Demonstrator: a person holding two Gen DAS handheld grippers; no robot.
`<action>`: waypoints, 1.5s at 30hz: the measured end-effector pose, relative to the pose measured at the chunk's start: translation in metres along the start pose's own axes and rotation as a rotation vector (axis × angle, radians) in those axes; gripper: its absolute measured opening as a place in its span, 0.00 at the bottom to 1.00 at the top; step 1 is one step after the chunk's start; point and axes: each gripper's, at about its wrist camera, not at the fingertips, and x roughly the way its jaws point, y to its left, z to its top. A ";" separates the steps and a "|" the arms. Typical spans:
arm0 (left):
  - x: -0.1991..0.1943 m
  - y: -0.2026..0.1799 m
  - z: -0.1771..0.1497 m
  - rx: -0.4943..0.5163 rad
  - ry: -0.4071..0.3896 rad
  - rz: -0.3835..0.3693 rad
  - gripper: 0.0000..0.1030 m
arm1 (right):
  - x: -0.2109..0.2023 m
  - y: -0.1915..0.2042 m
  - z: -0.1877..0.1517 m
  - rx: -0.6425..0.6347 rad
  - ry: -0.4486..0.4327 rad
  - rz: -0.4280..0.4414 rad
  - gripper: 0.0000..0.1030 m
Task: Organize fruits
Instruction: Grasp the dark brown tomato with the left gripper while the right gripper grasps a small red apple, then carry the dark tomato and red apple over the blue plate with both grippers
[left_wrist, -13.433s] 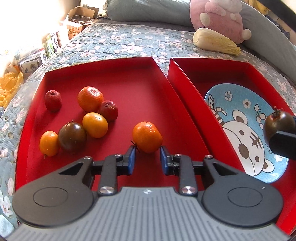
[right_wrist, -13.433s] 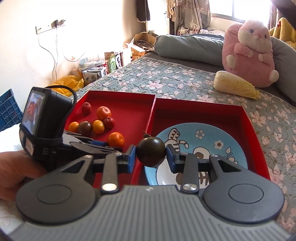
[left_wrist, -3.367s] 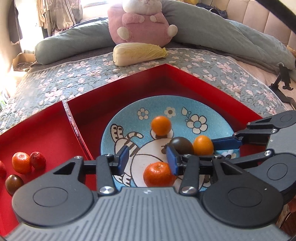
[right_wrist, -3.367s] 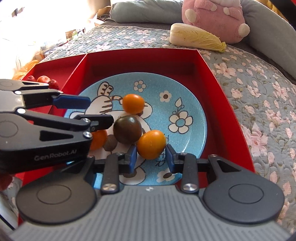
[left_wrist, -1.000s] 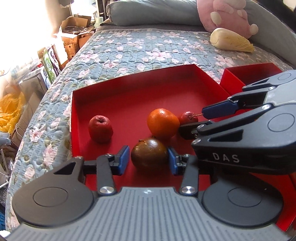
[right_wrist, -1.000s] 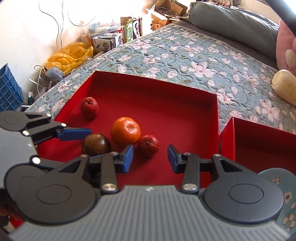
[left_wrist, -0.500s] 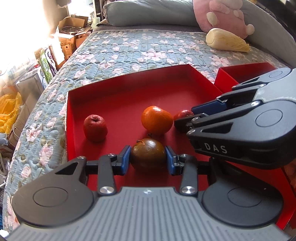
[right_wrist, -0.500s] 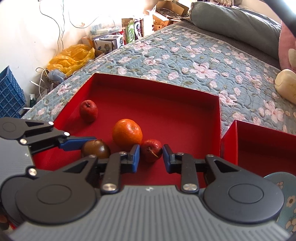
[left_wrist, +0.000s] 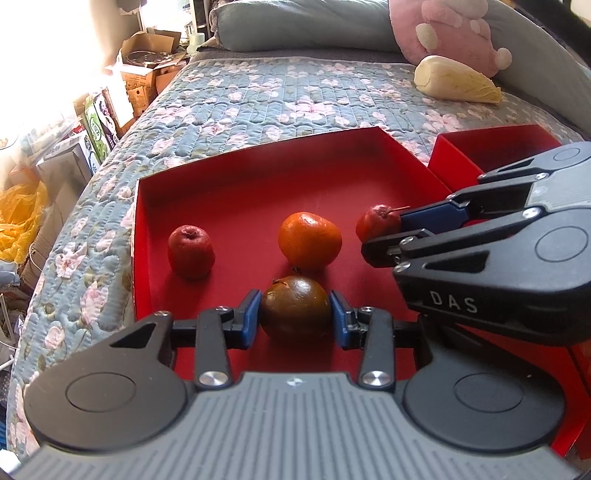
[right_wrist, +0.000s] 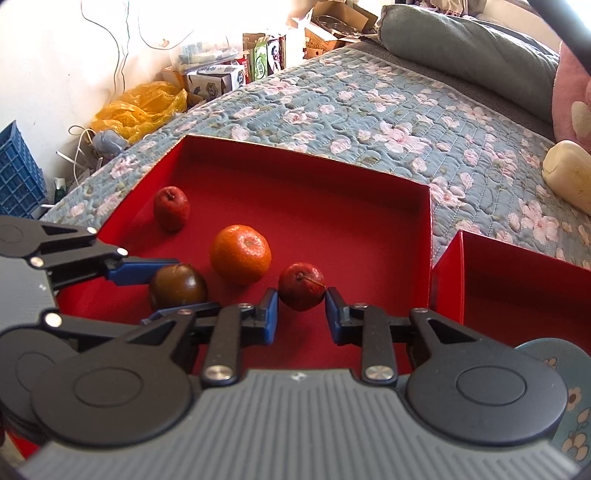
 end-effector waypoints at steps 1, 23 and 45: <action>-0.001 -0.002 0.000 0.004 -0.004 0.001 0.44 | -0.005 0.000 -0.001 0.002 -0.011 0.005 0.30; -0.061 -0.073 -0.006 0.065 -0.138 0.003 0.44 | -0.118 -0.031 -0.062 0.139 -0.215 0.047 0.30; -0.064 -0.203 0.012 0.172 -0.155 -0.155 0.44 | -0.180 -0.123 -0.153 0.258 -0.210 -0.111 0.30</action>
